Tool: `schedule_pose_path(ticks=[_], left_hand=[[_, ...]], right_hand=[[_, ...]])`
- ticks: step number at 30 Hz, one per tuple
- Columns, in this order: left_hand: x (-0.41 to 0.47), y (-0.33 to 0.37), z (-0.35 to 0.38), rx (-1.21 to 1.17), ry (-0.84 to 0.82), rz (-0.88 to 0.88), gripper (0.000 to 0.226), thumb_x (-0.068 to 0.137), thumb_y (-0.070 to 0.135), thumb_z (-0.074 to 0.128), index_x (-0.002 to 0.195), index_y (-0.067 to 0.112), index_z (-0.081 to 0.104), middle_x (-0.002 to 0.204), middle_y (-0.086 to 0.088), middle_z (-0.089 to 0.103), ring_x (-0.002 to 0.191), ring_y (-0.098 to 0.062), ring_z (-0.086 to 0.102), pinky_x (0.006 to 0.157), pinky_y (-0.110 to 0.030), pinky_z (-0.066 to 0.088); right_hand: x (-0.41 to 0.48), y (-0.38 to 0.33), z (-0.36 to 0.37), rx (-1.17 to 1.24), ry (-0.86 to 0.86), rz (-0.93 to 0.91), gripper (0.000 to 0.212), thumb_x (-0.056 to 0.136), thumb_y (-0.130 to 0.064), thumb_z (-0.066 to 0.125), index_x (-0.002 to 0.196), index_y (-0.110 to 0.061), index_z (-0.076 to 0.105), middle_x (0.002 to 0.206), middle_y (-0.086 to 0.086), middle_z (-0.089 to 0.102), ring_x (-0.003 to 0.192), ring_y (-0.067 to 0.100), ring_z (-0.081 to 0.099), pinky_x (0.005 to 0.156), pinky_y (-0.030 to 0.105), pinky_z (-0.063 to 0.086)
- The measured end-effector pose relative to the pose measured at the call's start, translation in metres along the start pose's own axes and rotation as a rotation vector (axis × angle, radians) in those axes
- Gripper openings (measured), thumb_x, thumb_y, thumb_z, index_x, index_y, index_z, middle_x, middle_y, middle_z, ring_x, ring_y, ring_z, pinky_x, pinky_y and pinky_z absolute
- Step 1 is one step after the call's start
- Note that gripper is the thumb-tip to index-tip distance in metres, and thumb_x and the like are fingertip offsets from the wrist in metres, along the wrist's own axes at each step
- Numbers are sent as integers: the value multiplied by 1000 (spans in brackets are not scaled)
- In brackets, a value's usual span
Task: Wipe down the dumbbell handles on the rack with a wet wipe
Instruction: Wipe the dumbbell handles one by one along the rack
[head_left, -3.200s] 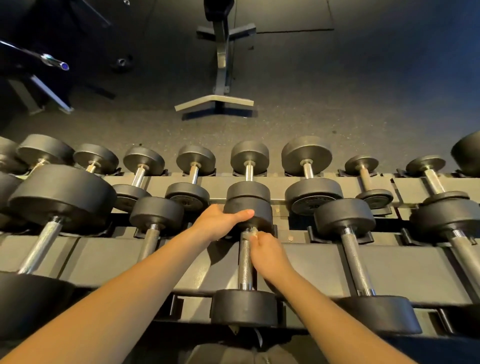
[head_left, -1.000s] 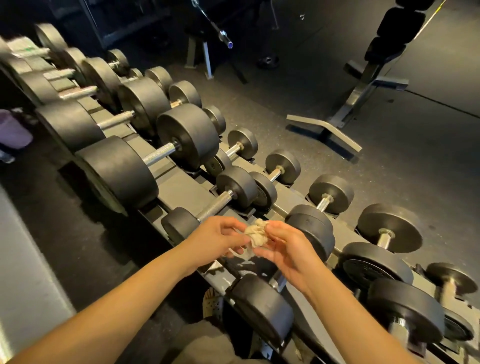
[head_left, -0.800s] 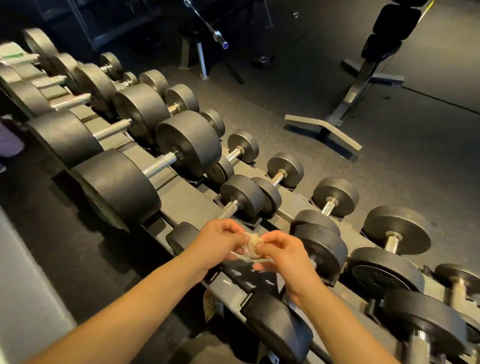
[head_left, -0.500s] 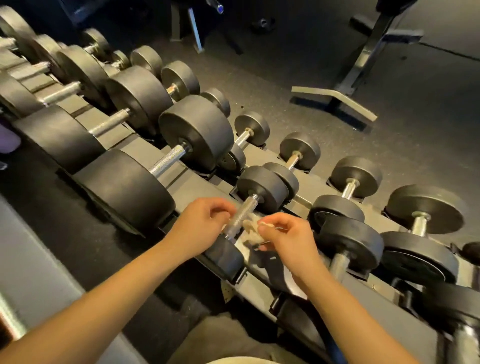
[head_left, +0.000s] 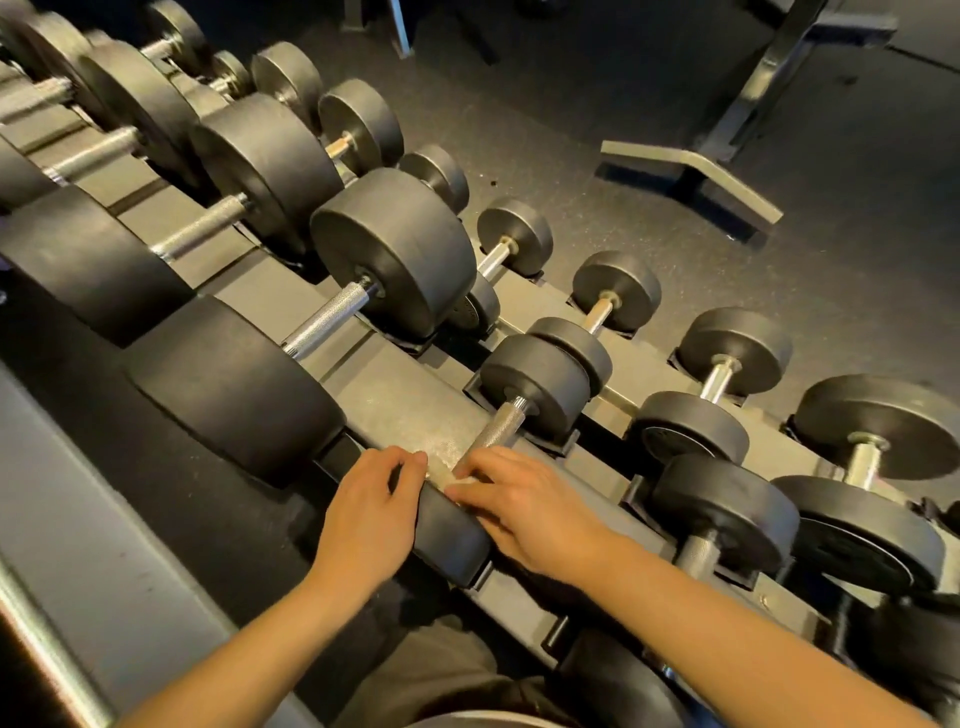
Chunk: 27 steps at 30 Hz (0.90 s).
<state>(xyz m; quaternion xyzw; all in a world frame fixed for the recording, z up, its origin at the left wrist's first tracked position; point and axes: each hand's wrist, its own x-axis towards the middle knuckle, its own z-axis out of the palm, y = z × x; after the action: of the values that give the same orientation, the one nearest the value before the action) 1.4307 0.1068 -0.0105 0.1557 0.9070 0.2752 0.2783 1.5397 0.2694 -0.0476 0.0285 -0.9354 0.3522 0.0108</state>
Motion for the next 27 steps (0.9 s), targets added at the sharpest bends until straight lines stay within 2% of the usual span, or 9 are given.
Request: schedule_pose_path(ticks=[6,9,11,14,16,18,21,23,27], left_hand=[[4,-3,-4,76,-47,30,27,104,44,41,91,29,60,95,7,57,89,-7,57,75,-26,43],[7,-3,-6,121,-74,63,28,104,40,41,88,27,59,92,6,55,87,-7,55,71,-22,39],[8,-2,-8,146,-97,68,31,101,41,38,86,26,59,91,5,54,86,-8,54,72,-25,41],[11,0,-10,195,-144,66,34,98,43,33,88,25,60,93,4,53,87,-11,54,77,-34,47],[14,0,-12,246,-166,76,31,100,39,35,88,23,59,92,3,54,86,-13,54,77,-37,49],[18,0,-13,286,-186,86,28,101,35,38,88,22,59,91,2,53,85,-15,54,77,-39,49],[22,1,-15,321,-209,116,28,102,35,38,88,22,59,90,2,52,84,-15,53,75,-38,48],[22,2,-16,350,-222,161,27,104,31,38,90,20,59,89,2,52,84,-16,53,76,-39,48],[23,2,-19,427,-231,263,26,106,26,39,95,15,60,92,2,54,86,-18,52,79,-41,50]], right_hand=[[3,10,11,-218,195,196,16,90,-17,70,106,-14,67,96,3,56,80,20,57,69,37,55],[7,12,10,-44,366,513,8,100,-23,59,105,-16,61,98,0,60,78,16,60,68,35,55],[6,11,13,105,434,619,8,102,-26,56,109,-21,57,100,-5,63,79,10,61,68,27,53],[3,-5,19,280,343,532,2,102,-24,57,99,-23,58,87,-11,61,74,2,57,64,16,44],[0,-17,20,362,230,454,8,100,-25,59,93,-22,59,81,-11,60,73,4,56,65,18,44],[3,-16,18,290,236,463,11,100,-25,59,90,-21,59,81,-9,62,73,7,57,66,26,48],[15,1,13,175,415,615,7,101,-24,57,95,-23,60,86,-6,64,75,9,59,67,25,50],[22,11,12,57,523,673,8,101,-22,58,101,-18,65,88,-2,68,75,15,64,70,33,56],[24,15,19,-188,483,646,17,96,-20,69,110,-12,69,89,5,68,69,22,68,62,39,60]])
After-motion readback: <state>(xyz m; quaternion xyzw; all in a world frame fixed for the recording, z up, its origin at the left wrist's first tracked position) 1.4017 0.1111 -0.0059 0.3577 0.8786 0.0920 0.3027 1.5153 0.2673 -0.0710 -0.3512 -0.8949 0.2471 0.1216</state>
